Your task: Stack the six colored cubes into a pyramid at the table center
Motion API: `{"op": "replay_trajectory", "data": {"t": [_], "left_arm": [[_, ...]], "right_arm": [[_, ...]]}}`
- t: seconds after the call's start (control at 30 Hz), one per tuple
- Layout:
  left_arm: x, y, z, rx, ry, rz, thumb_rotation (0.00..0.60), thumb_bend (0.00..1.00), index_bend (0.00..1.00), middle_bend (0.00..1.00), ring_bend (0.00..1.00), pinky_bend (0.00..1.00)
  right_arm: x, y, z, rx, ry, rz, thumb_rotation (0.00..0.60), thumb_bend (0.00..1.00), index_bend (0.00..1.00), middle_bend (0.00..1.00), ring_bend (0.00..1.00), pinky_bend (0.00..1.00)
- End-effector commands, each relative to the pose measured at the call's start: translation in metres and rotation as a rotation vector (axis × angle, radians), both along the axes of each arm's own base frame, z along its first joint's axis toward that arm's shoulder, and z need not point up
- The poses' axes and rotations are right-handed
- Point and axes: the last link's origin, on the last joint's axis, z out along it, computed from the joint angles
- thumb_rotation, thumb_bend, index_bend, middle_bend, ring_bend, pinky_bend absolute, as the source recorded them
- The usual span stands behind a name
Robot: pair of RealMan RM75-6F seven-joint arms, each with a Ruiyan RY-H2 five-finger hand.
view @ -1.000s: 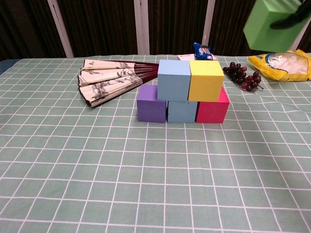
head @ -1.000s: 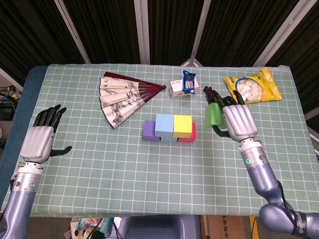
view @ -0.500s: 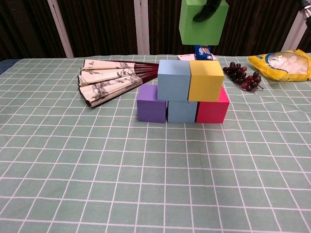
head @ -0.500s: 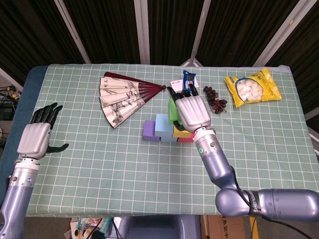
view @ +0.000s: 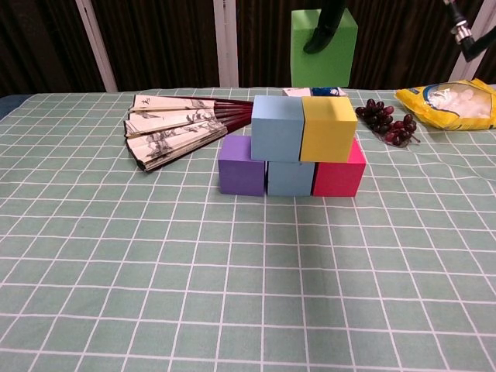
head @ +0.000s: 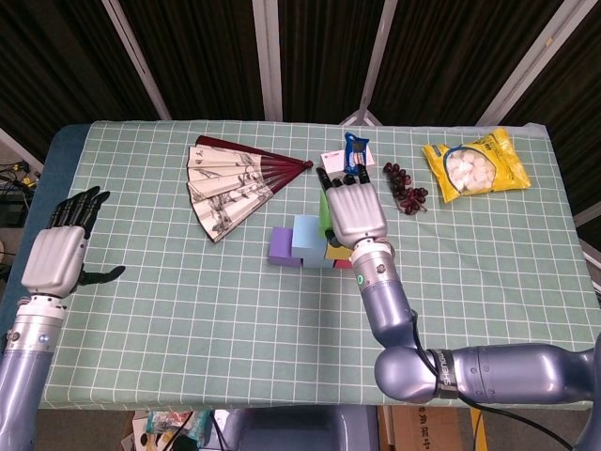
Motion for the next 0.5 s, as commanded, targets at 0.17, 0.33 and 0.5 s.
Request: {"op": "replay_trajectory", "data": {"t": [0.17,0.33,0.5], "left_arm": [[0.002,-0.001,0.003,0.004,-0.012,-0.005,0.6,0.03,0.0,0.0,0.0,0.0],[0.003,-0.002,0.004,0.006,-0.021,-0.006,0.6,0.03,0.0,0.0,0.0,0.0],[0.003,-0.002,0.002,-0.004,-0.018,-0.008,0.6,0.03,0.0,0.0,0.0,0.0]], "right_arm": [[-0.001,0.003,-0.009,0.014,-0.008,-0.021,0.6,0.41,0.0,0.4,0.21,0.0],[-0.003,0.005,-0.014,0.026,-0.006,-0.027,0.6,0.41,0.0,0.4,0.21,0.0],[-0.005,0.003,-0.019,0.03,-0.012,-0.048,0.6,0.41,0.0,0.4,0.21,0.0]]}}
